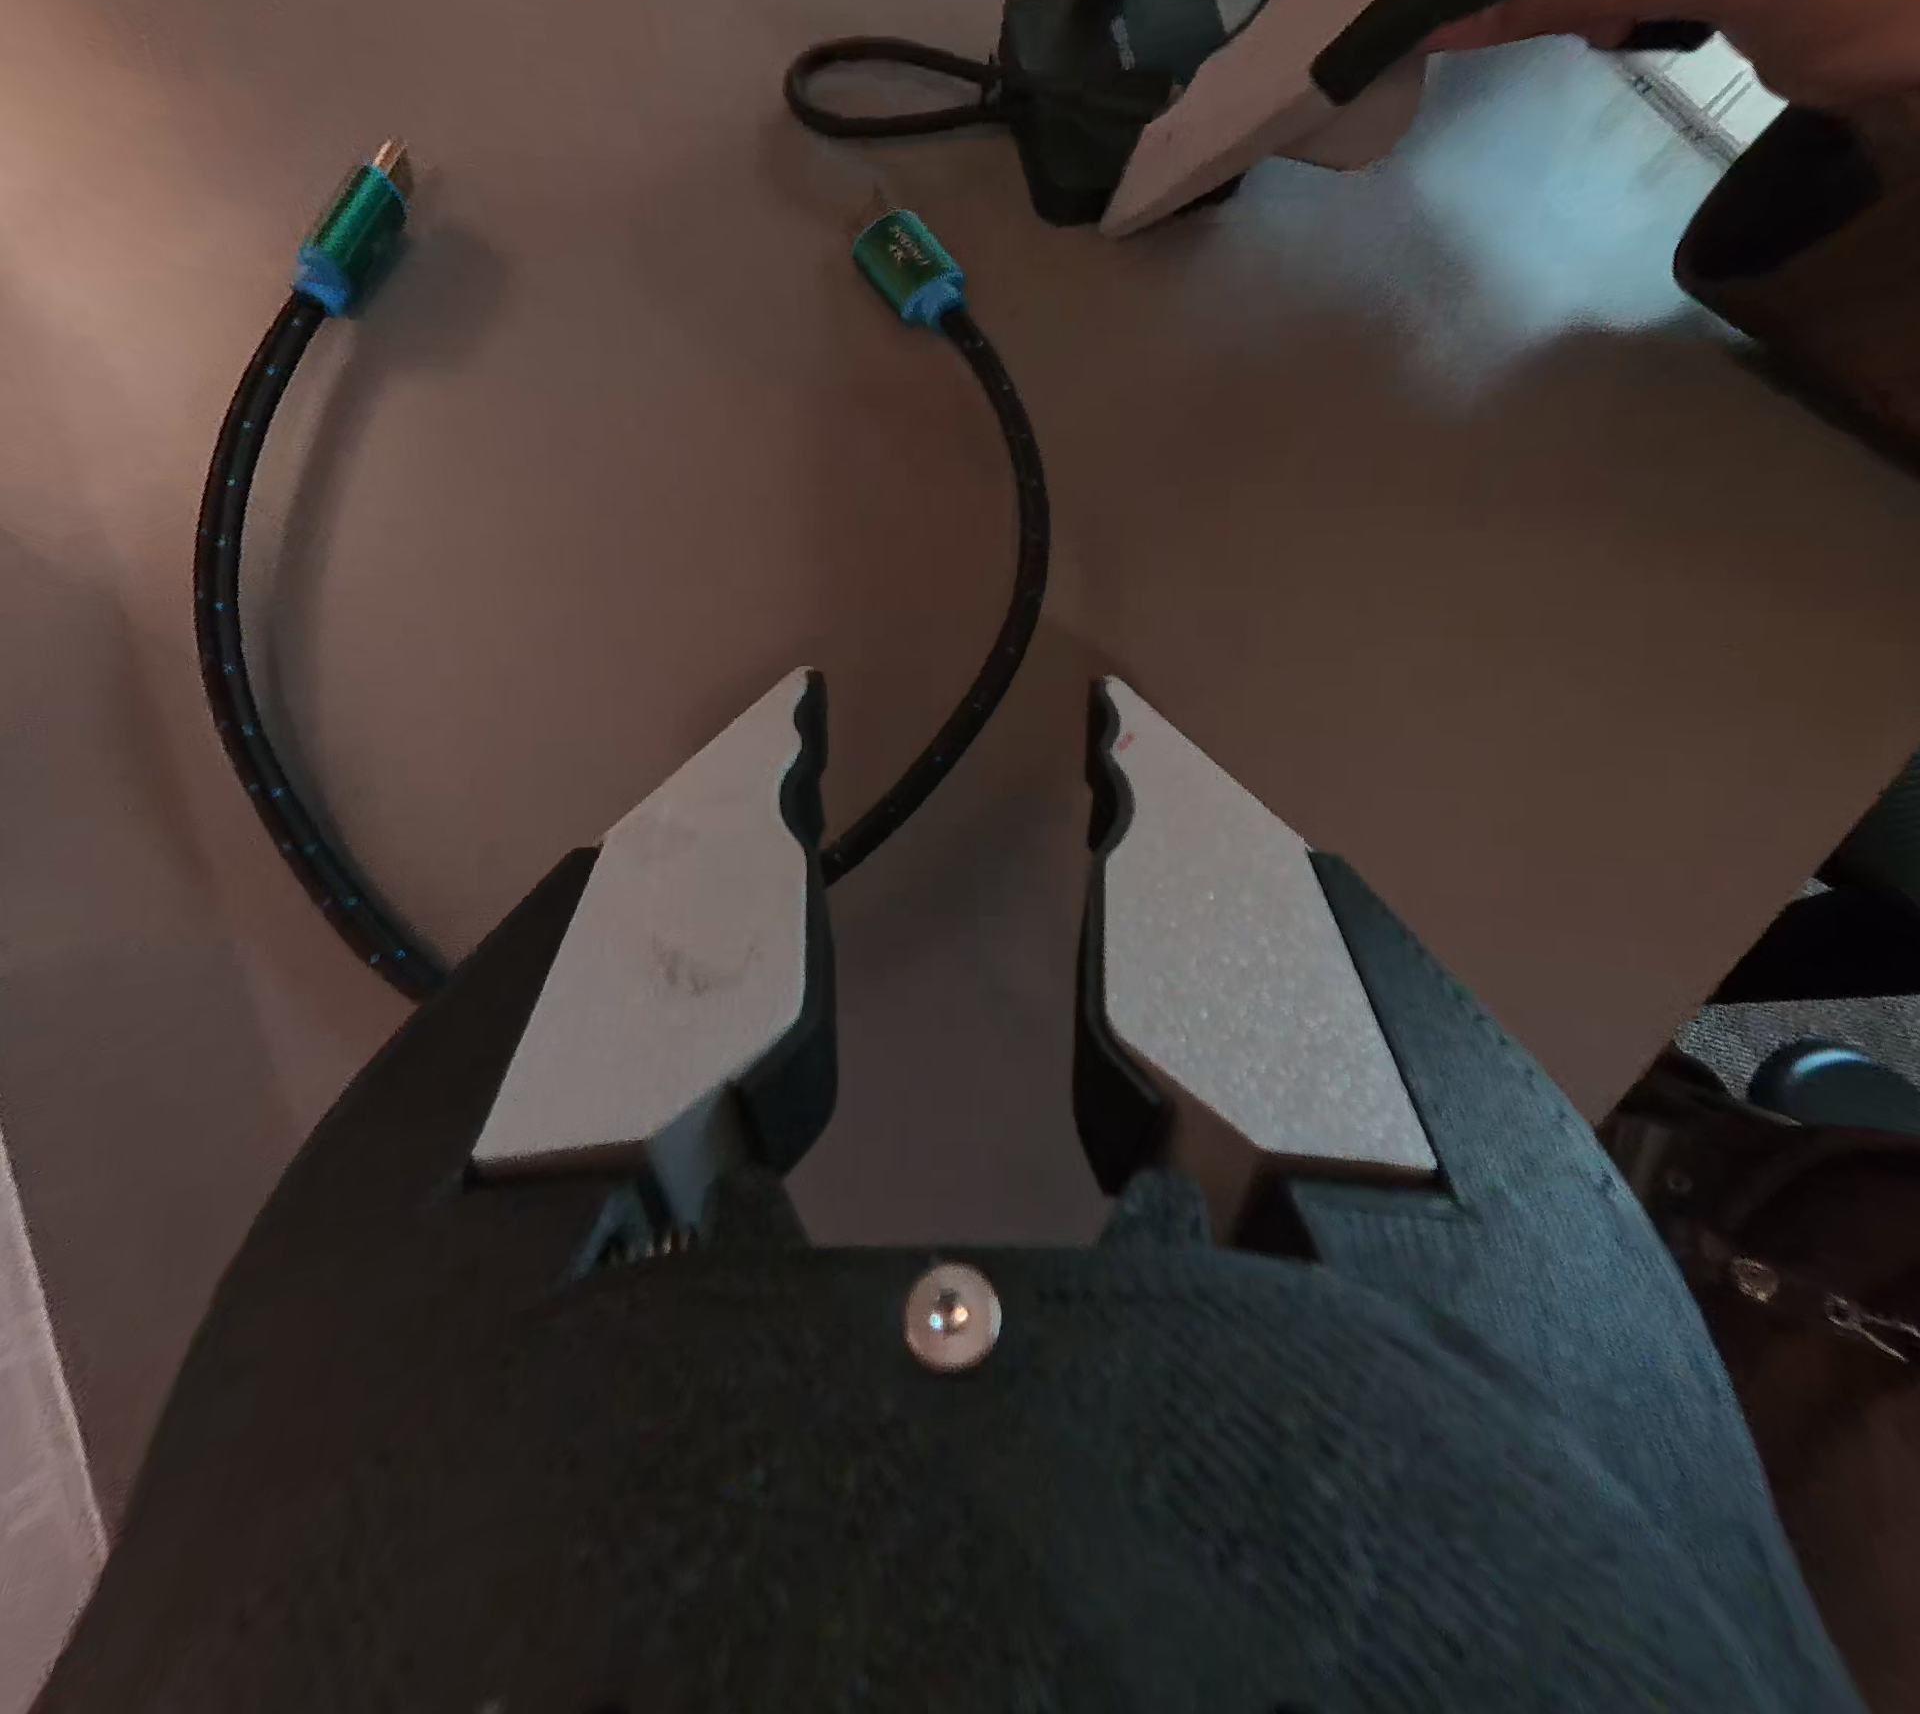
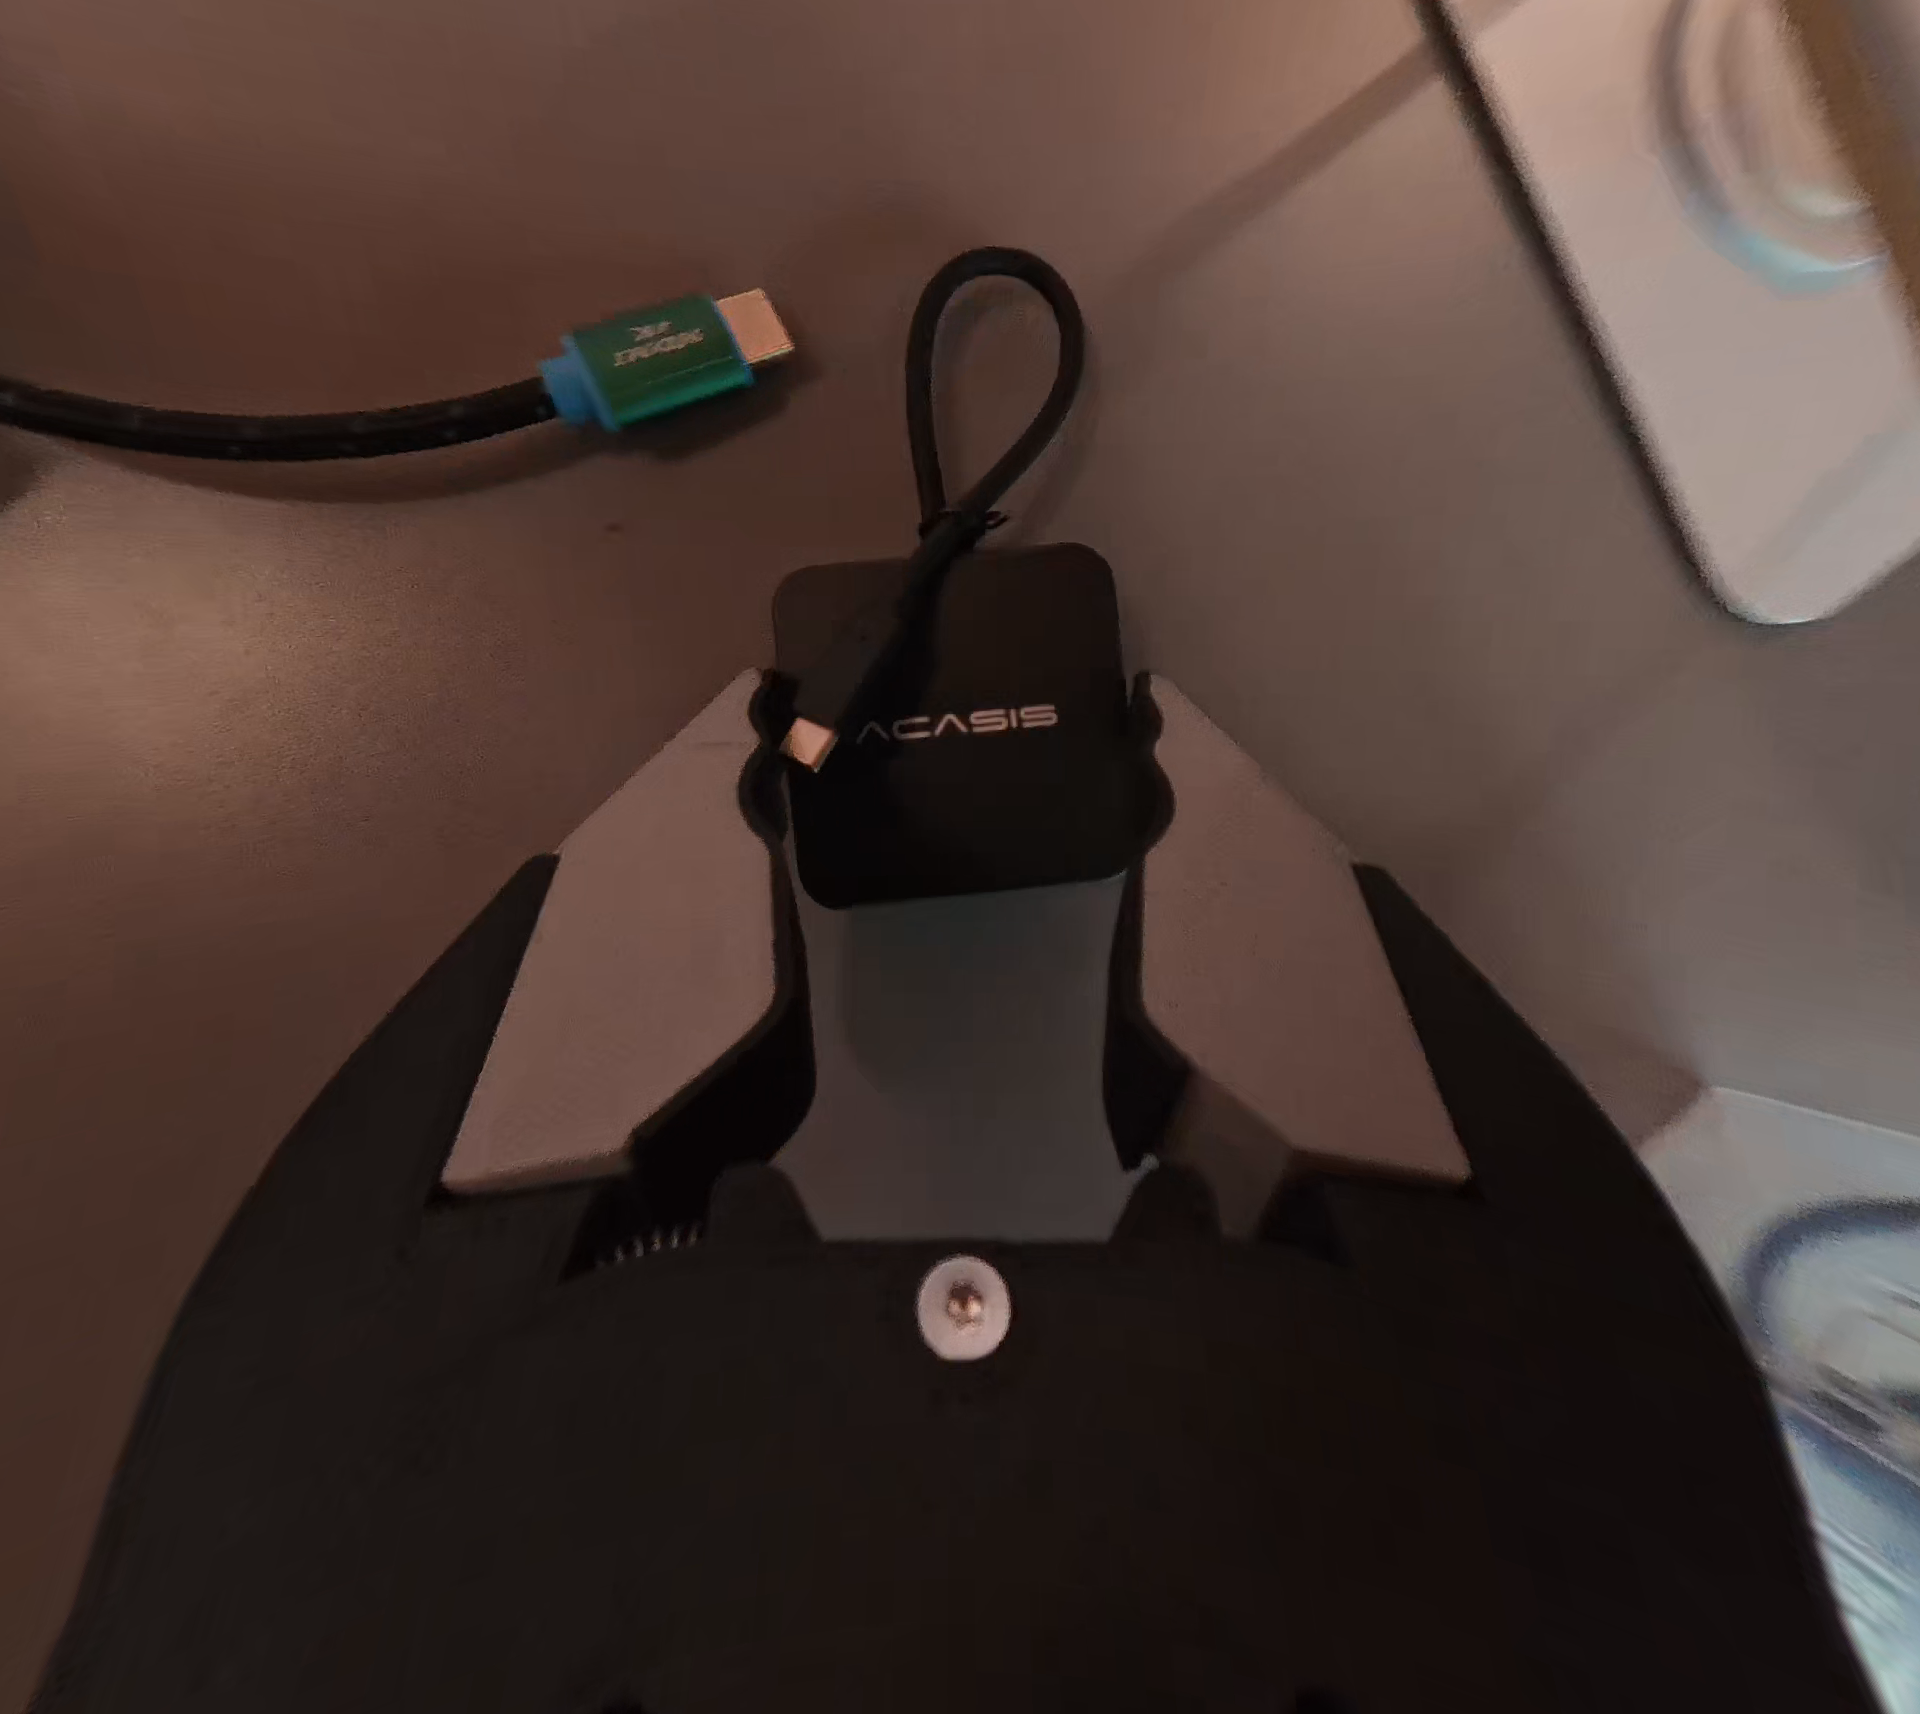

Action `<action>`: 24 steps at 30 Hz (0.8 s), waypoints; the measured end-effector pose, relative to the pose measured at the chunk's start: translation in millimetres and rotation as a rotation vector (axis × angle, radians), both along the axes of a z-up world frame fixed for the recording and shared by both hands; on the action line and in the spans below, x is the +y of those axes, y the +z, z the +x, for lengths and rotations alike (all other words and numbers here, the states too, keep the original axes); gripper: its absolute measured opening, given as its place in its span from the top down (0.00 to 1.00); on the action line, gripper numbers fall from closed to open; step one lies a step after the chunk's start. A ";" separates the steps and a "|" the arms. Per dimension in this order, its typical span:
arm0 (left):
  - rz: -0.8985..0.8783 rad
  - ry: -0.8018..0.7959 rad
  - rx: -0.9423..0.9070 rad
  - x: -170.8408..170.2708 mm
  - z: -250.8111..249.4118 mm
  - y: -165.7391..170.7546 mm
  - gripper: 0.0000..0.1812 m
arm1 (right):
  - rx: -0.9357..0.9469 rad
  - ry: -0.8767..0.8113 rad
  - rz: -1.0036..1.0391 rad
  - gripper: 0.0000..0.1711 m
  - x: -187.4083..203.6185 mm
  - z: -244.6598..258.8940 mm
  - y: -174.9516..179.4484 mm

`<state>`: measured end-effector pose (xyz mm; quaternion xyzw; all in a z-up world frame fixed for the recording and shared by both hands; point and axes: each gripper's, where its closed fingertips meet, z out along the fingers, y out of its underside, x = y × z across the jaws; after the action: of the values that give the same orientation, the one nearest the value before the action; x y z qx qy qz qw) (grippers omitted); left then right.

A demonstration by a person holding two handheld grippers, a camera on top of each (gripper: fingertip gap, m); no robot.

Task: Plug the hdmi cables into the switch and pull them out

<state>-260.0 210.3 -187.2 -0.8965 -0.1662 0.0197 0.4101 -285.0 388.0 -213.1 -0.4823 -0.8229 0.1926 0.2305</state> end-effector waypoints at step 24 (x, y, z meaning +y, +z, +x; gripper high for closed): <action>0.554 -0.421 -0.365 65.8 -3.9 96.5 0.70 | 0.932 0.264 0.662 0.63 -79.4 1.1 132.3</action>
<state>-263.9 276.1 -90.7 -0.7551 -0.0481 -0.2702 0.5955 -284.0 308.6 -80.8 -0.1424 -0.7042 0.1443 0.6805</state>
